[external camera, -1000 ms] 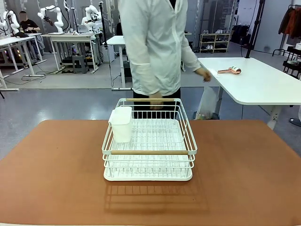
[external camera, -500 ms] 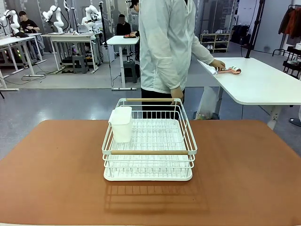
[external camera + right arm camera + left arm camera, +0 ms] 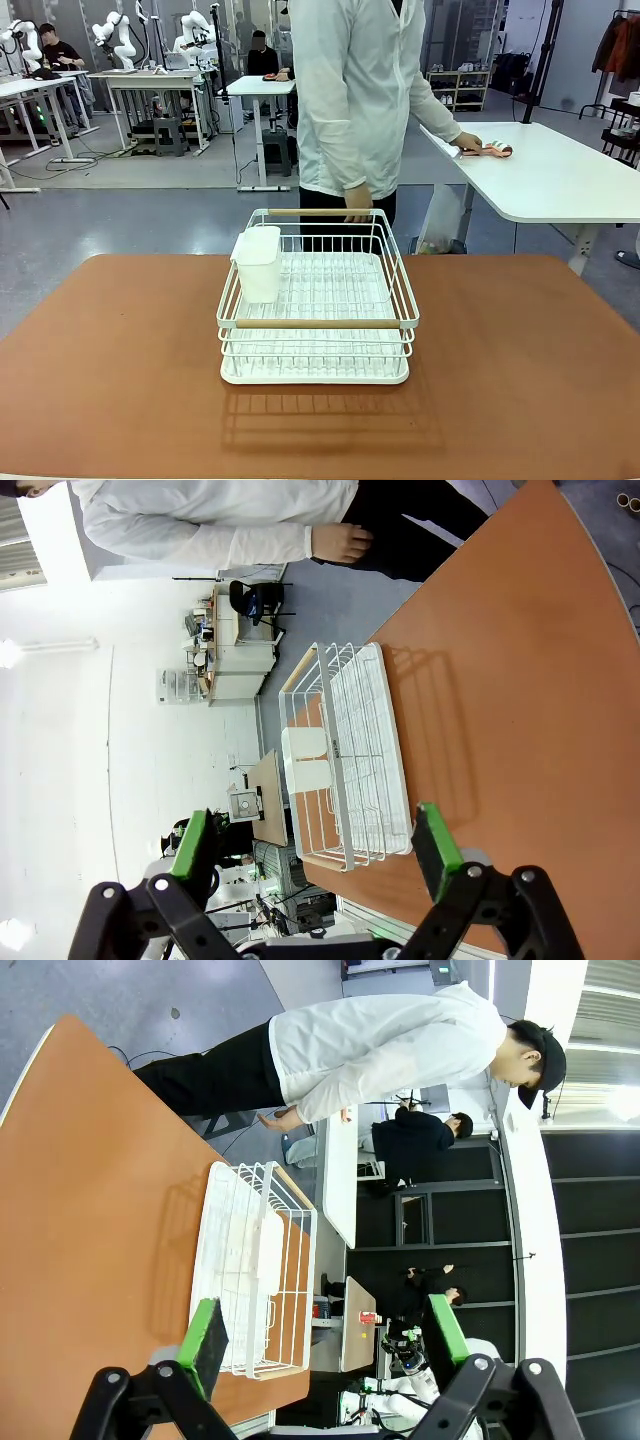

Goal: Clean the table.
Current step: Pick up the Lint Roller when the human hands it over.

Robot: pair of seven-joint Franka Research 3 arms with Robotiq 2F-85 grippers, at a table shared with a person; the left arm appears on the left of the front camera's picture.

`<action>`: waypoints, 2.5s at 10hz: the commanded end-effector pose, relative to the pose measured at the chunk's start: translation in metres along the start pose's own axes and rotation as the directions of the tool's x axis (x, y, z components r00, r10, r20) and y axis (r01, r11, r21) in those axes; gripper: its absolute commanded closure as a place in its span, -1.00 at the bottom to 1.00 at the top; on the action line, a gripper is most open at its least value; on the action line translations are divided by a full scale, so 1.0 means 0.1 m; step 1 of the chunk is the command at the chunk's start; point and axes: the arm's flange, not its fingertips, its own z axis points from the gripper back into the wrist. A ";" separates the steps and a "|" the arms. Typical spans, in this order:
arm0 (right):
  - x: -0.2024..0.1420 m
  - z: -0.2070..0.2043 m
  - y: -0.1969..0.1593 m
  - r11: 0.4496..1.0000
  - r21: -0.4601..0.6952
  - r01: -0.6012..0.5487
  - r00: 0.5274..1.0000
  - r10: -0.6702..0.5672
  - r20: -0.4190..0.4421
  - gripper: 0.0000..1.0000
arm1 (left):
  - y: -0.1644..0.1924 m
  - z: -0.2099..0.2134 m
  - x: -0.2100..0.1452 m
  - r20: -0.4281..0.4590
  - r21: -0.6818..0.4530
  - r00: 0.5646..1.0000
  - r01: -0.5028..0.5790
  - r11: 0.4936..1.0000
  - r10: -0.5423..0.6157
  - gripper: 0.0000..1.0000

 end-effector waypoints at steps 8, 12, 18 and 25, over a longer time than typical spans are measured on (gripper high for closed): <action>-0.01 0.01 0.02 1.000 0.010 -0.006 1.000 0.006 0.000 -1.00 | -0.02 0.03 0.02 0.004 -0.010 1.000 0.002 1.000 -0.002 -1.00; -0.01 0.01 0.02 1.000 0.010 -0.006 1.000 0.006 0.000 -1.00 | -0.02 0.03 0.02 0.004 -0.010 1.000 0.002 1.000 -0.002 -1.00; -0.01 0.01 0.02 1.000 0.010 -0.006 1.000 0.006 0.000 -1.00 | -0.02 0.03 0.02 0.004 -0.010 1.000 0.002 1.000 -0.002 -1.00; -0.01 0.01 0.02 1.000 0.010 -0.006 1.000 0.006 0.000 -1.00 | -0.02 0.03 0.02 0.004 -0.010 1.000 0.002 1.000 -0.002 -1.00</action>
